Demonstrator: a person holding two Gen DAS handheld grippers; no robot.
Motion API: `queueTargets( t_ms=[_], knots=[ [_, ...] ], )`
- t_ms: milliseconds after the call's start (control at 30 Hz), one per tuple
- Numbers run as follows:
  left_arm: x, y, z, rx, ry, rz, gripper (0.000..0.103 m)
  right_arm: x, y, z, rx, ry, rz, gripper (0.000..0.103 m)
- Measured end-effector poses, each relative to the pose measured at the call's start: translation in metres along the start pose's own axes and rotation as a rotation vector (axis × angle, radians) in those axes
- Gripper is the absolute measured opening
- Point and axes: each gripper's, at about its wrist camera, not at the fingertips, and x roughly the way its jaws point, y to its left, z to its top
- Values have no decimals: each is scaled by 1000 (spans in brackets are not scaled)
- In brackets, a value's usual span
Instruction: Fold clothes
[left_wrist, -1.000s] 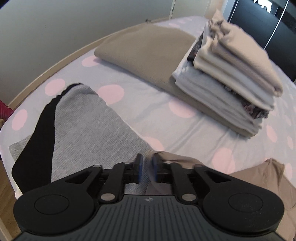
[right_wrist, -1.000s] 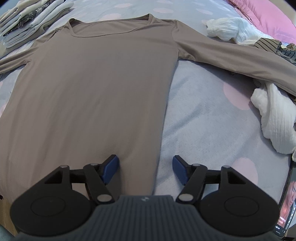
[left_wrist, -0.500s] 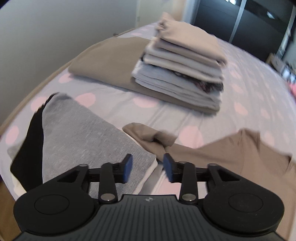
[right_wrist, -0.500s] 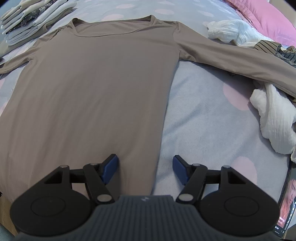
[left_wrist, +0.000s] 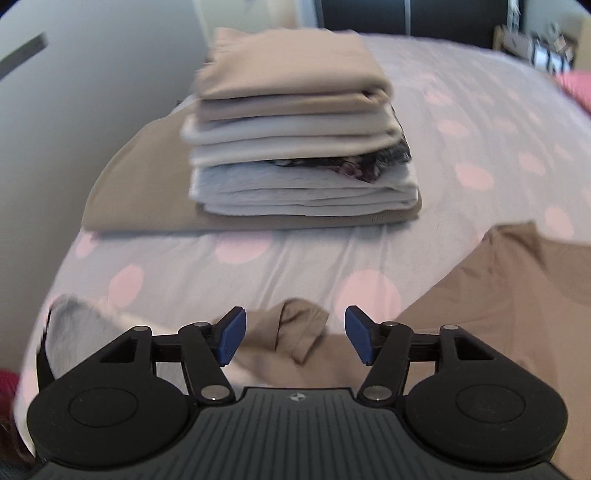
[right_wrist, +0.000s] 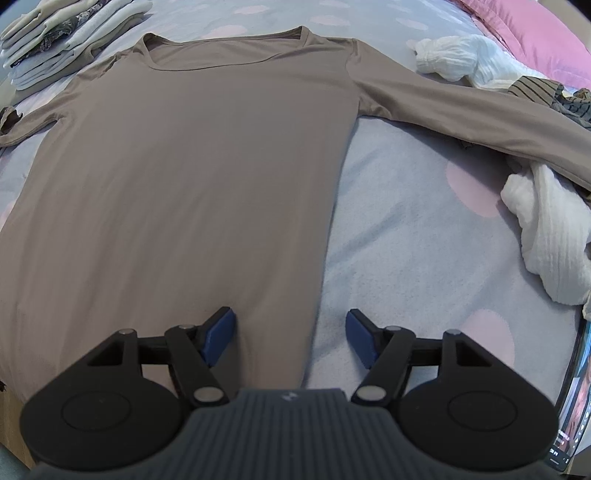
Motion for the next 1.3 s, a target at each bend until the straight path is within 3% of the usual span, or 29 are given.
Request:
queueTargets(
  t_ms=[267,500,700,867,1000,1067,1167,1300],
  knots=[
    [40,-24,15,357,102,25,58,3,2,4,-5,9,1,75],
    [52,-25,14,583,189,5,58,5,1,7,16,20,8,78],
    [67,-34,7,788,205,30,57,7,1,9,17,24,10,80],
    [85,-49,-7,929,260,-20,54,8,1,10,17,27,9,80],
    [98,-55,-13,955,283,-18,50,9,1,10,14,28,8,80],
    [101,-55,-13,927,289,-27,26,9,1,10,11,29,8,80],
    [94,-52,-12,898,266,-11,13,10,0,11,11,31,8,80],
    [70,-30,2,713,213,-1,7,10,0,12,4,32,6,81]
  ],
)
